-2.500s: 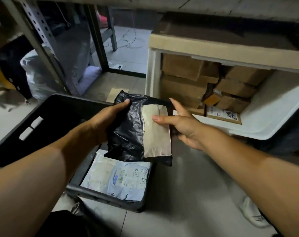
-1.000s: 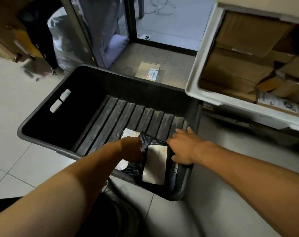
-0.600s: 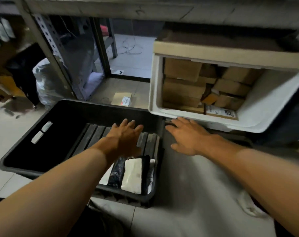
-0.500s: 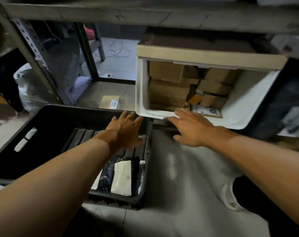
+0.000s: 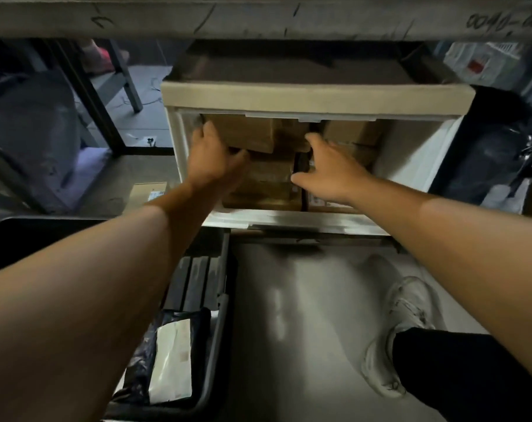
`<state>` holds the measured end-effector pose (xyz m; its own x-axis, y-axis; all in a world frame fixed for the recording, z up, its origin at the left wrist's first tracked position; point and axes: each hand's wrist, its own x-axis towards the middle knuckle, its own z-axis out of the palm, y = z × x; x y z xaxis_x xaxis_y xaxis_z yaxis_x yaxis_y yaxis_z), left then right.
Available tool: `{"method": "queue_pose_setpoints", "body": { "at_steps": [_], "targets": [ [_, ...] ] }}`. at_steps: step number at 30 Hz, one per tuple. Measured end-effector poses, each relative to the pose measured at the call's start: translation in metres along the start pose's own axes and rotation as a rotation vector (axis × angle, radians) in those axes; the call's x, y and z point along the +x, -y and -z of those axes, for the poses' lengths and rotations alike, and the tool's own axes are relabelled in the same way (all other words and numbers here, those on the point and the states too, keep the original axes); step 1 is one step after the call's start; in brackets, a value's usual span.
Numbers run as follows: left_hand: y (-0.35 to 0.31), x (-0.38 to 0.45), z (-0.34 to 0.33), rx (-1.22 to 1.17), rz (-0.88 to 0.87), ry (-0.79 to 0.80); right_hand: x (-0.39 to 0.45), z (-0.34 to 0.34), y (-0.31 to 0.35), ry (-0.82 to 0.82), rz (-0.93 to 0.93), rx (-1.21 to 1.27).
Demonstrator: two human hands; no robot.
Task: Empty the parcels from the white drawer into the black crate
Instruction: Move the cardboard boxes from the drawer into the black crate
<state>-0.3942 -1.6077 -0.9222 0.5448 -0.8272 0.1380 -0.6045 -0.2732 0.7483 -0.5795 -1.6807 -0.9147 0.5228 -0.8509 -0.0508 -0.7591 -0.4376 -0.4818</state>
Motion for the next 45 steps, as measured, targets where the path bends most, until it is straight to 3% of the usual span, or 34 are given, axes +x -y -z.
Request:
{"method": "queue_pose_setpoints", "body": {
  "at_steps": [4,8,16,23,28,33,39,45],
  "targets": [
    [0.001,0.026,-0.007,-0.259,0.150,-0.132,0.032,-0.005,0.022,-0.039,-0.123,0.257],
    [-0.001,0.039,-0.020,-0.400,0.225,-0.123,0.052,-0.013,0.034,-0.034,-0.171,0.454],
    [-0.006,0.037,-0.022,-0.416,0.222,-0.113,0.055,-0.015,0.041,0.015,-0.260,0.791],
    [-0.006,0.001,0.014,-0.572,0.255,0.036,0.011,-0.020,0.044,-0.023,-0.195,0.906],
    [0.002,-0.033,0.047,-0.487,0.361,0.160,-0.026,-0.014,0.046,-0.027,-0.249,0.981],
    [-0.007,-0.062,0.084,-0.298,0.352,0.333,-0.055,0.002,0.050,0.032,-0.236,0.893],
    [-0.021,-0.077,0.121,-0.261,0.293,0.368,-0.067,0.024,0.058,0.145,-0.193,0.889],
    [-0.021,-0.080,0.127,-0.444,0.434,0.390,-0.070,0.033,0.059,0.162,-0.160,1.014]
  ]
}}
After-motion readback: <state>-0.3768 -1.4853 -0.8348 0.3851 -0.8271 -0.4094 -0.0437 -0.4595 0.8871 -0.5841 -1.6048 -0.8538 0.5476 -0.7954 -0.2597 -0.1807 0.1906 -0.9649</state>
